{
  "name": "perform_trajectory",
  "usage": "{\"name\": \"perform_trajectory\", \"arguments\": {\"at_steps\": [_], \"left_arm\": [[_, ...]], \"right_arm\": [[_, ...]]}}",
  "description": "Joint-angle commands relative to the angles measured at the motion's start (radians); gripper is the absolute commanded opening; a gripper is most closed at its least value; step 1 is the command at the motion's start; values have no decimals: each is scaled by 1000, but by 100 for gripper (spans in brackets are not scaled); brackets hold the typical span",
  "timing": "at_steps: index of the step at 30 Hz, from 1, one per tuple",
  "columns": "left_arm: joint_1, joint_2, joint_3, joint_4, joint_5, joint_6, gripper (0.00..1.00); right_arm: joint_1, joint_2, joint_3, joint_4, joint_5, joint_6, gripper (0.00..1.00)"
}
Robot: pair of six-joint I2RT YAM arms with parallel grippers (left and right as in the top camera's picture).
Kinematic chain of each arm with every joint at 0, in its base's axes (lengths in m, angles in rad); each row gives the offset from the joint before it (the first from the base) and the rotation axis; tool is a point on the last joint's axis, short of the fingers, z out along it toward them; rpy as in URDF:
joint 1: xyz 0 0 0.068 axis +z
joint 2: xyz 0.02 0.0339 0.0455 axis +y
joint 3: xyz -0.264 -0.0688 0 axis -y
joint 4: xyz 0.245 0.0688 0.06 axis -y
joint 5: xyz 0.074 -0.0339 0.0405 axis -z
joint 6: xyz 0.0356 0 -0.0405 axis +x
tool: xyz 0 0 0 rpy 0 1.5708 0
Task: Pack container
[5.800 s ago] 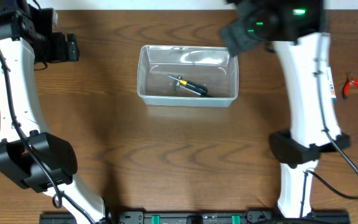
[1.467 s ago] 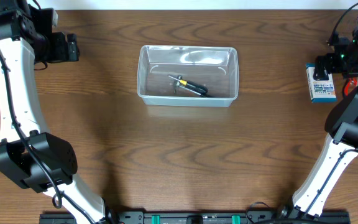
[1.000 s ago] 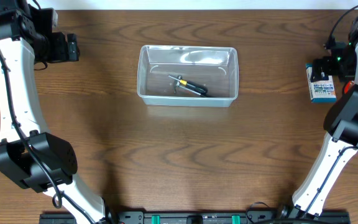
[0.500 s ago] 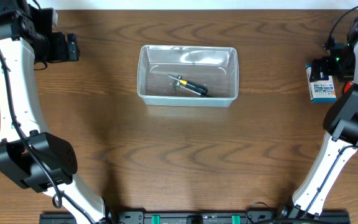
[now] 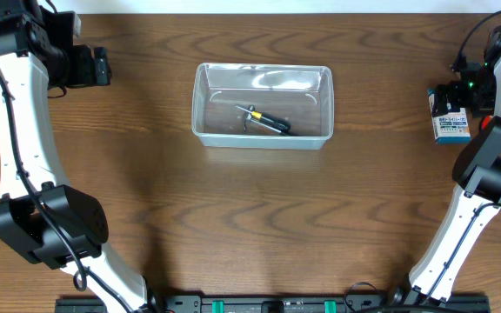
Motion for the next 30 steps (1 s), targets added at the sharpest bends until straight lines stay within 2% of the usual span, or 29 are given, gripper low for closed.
{"name": "perform_trajectory", "arguments": {"at_steps": [1,30], "left_arm": [[3,-3,1,-3,-8,6,98],[3,-3,1,-3,-8,6,98]], "right_arm": [[9,8,-7,3,-9,13,99],[9,63,-7,20,-8,5,99]]}}
